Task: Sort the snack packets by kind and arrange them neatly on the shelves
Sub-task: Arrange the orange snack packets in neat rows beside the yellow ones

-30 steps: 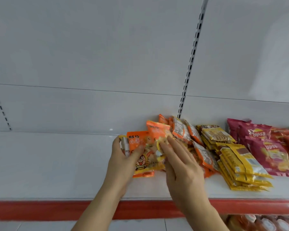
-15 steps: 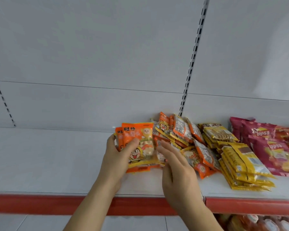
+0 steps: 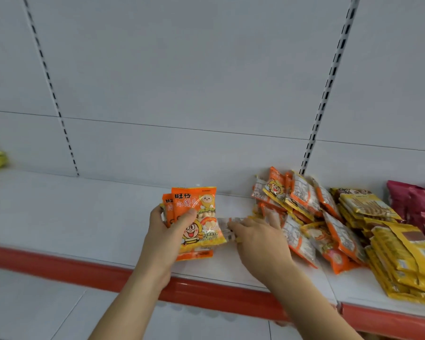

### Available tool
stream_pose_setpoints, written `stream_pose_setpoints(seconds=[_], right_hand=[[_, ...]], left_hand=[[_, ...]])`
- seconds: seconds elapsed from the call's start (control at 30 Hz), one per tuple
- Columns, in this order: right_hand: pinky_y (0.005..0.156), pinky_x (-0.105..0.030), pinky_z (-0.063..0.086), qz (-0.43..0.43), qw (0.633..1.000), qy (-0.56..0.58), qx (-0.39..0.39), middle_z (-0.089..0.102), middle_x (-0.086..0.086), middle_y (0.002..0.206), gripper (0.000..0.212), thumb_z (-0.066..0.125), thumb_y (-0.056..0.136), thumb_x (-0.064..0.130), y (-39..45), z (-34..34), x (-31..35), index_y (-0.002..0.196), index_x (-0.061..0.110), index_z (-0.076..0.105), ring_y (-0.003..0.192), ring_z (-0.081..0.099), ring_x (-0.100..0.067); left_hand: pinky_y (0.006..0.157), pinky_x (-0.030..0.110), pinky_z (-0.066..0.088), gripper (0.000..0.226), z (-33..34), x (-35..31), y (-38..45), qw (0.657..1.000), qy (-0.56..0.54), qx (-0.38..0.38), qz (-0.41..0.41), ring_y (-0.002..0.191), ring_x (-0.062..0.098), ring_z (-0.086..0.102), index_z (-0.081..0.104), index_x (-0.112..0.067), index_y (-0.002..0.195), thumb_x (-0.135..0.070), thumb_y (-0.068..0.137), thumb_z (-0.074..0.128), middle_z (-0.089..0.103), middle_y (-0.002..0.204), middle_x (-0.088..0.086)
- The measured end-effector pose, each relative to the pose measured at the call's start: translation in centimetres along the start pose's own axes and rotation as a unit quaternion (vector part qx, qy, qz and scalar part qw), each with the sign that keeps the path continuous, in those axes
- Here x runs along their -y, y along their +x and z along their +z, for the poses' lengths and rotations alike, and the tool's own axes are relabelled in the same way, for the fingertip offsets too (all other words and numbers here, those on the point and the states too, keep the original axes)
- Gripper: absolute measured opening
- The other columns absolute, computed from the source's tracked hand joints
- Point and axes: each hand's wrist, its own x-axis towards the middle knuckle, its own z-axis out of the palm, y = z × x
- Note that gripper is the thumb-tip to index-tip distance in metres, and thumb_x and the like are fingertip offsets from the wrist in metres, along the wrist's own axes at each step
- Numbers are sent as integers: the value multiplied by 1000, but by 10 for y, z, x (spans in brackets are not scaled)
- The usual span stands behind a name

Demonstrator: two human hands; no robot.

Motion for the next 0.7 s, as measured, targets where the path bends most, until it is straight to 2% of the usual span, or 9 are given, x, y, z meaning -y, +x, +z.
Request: stream_pose_setpoints(seconds=[0.07,0.1,0.17,0.23,0.3,0.37,0.53,0.6,0.7], right_hand=[[114,-51,18,16,999,24,-46,75,4,102,40,66,82,15,1,5,1,120,28,70,99,70,-25],[111,-53,28,24,996,38,-79,75,3,99,40,70,78,12,1,6,3,116,25,72,94,71,-27],[104,-55,44,27,986,73,-150,74,-1,107,45,74,76,4,2,3,9,119,17,71,98,69,-31],[96,-51,51,23,964,130,-229,69,-8,118,48,71,78,-4,3,-13,25,124,9,67,109,65,-35],[98,-46,51,10,944,151,-294,64,-15,130,50,67,80,-9,4,-27,50,128,4,64,121,59,-36],[103,-46,49,-24,934,159,-318,59,-17,138,54,65,81,-11,6,-33,83,133,3,61,129,54,-37],[108,-49,45,-100,929,206,-290,49,-12,149,50,56,91,-6,18,-13,165,139,8,57,144,38,-34],[111,-49,43,-108,916,232,-308,49,-12,149,47,55,91,-6,26,-13,196,136,6,60,145,37,-33],[115,-51,37,-170,908,245,-293,43,-11,154,48,53,92,-6,39,-13,244,138,6,58,148,30,-34]], left_hand=[[72,38,61,43,-12,-2,1,1000,-4,-9,3,86,16,79,53,-34,123,-36,89,78,79,105,-2],[75,40,62,45,-17,-4,3,1000,-5,-14,5,87,17,79,52,-33,126,-37,89,78,78,106,-3],[78,42,62,49,-28,-7,4,1000,-9,-24,8,88,17,79,51,-33,129,-37,89,79,78,108,-3],[69,38,63,46,-39,-11,7,999,-21,-32,19,84,15,79,51,-32,127,-35,89,78,77,106,-4],[63,30,59,44,-50,-17,9,998,-28,-36,37,82,11,78,50,-34,124,-34,90,78,76,107,-6],[66,28,56,45,-62,-22,9,998,-22,-37,52,82,8,77,49,-36,125,-36,90,77,75,109,-7],[51,20,56,44,-119,-42,14,998,-34,-14,49,77,12,78,52,-32,126,-32,91,77,77,104,-4],[51,16,54,47,-156,-50,21,999,-18,-14,45,75,6,77,50,-31,129,-32,91,77,76,106,-3],[57,16,53,37,-202,-60,28,999,-8,-6,33,74,-2,74,53,-34,124,-34,93,74,76,107,-4]])
